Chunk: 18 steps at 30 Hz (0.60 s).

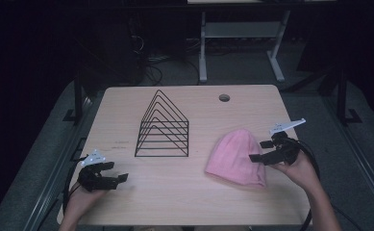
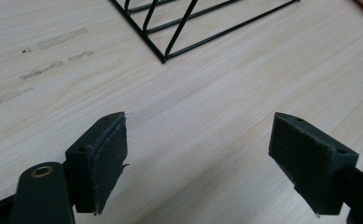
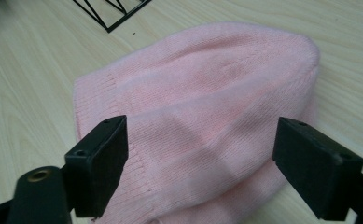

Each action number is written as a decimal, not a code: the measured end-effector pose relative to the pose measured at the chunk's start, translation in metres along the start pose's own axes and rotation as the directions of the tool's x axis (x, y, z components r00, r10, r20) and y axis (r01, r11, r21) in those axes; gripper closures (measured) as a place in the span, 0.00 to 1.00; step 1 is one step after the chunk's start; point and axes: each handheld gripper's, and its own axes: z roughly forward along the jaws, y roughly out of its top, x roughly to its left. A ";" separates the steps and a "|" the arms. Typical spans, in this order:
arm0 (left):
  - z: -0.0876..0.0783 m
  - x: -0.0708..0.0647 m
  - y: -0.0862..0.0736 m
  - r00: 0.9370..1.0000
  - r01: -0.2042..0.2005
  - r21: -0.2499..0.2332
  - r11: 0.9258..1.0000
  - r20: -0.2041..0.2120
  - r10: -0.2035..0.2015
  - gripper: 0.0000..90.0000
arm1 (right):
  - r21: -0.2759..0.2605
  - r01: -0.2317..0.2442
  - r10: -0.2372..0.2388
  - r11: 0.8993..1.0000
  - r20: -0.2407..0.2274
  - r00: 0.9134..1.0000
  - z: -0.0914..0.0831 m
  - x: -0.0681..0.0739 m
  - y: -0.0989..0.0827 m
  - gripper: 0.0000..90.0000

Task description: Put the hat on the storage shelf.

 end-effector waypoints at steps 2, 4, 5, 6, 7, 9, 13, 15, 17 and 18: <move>0.000 -0.002 0.001 1.000 0.011 -0.024 1.000 0.004 -0.011 0.21 | 0.005 0.001 -0.001 1.000 0.005 1.000 0.001 -0.002 0.003 0.21; 0.000 -0.002 0.001 1.000 0.007 -0.020 1.000 0.003 -0.007 0.21 | 0.021 -0.001 0.001 1.000 0.010 1.000 0.003 -0.006 0.007 0.21; 0.001 -0.001 0.001 1.000 0.004 -0.018 1.000 0.004 -0.004 0.21 | 0.025 -0.003 0.003 1.000 0.011 1.000 0.004 -0.008 0.009 0.22; 0.001 -0.001 0.001 1.000 0.002 -0.016 1.000 0.003 -0.002 0.21 | 0.022 -0.008 0.008 1.000 0.006 1.000 0.005 -0.010 0.010 0.22; 0.001 0.000 0.002 1.000 -0.001 -0.013 1.000 0.004 0.001 0.21 | 0.026 -0.011 0.011 1.000 0.004 1.000 0.007 -0.012 0.012 0.22; 0.002 0.000 0.002 1.000 0.011 -0.025 1.000 0.007 -0.010 0.21 | 0.042 -0.010 0.009 0.999 0.013 1.000 0.010 -0.016 0.017 0.22; 0.001 -0.001 0.004 1.000 0.002 -0.027 1.000 0.006 -0.002 0.21 | 0.050 -0.011 0.010 0.999 0.020 1.000 0.015 -0.021 0.025 0.23; 0.002 -0.001 0.005 1.000 0.003 -0.026 1.000 0.009 -0.003 0.21 | 0.053 -0.017 0.016 0.998 0.020 1.000 0.017 -0.026 0.029 0.23; 0.003 0.000 0.005 1.000 -0.002 -0.023 1.000 0.011 0.002 0.21 | 0.056 -0.016 0.015 0.998 0.020 1.000 0.019 -0.029 0.032 0.23; 0.004 0.000 0.006 1.000 0.002 -0.023 1.000 0.016 -0.001 0.21 | 0.055 -0.021 0.020 0.998 0.015 1.000 0.020 -0.030 0.034 0.23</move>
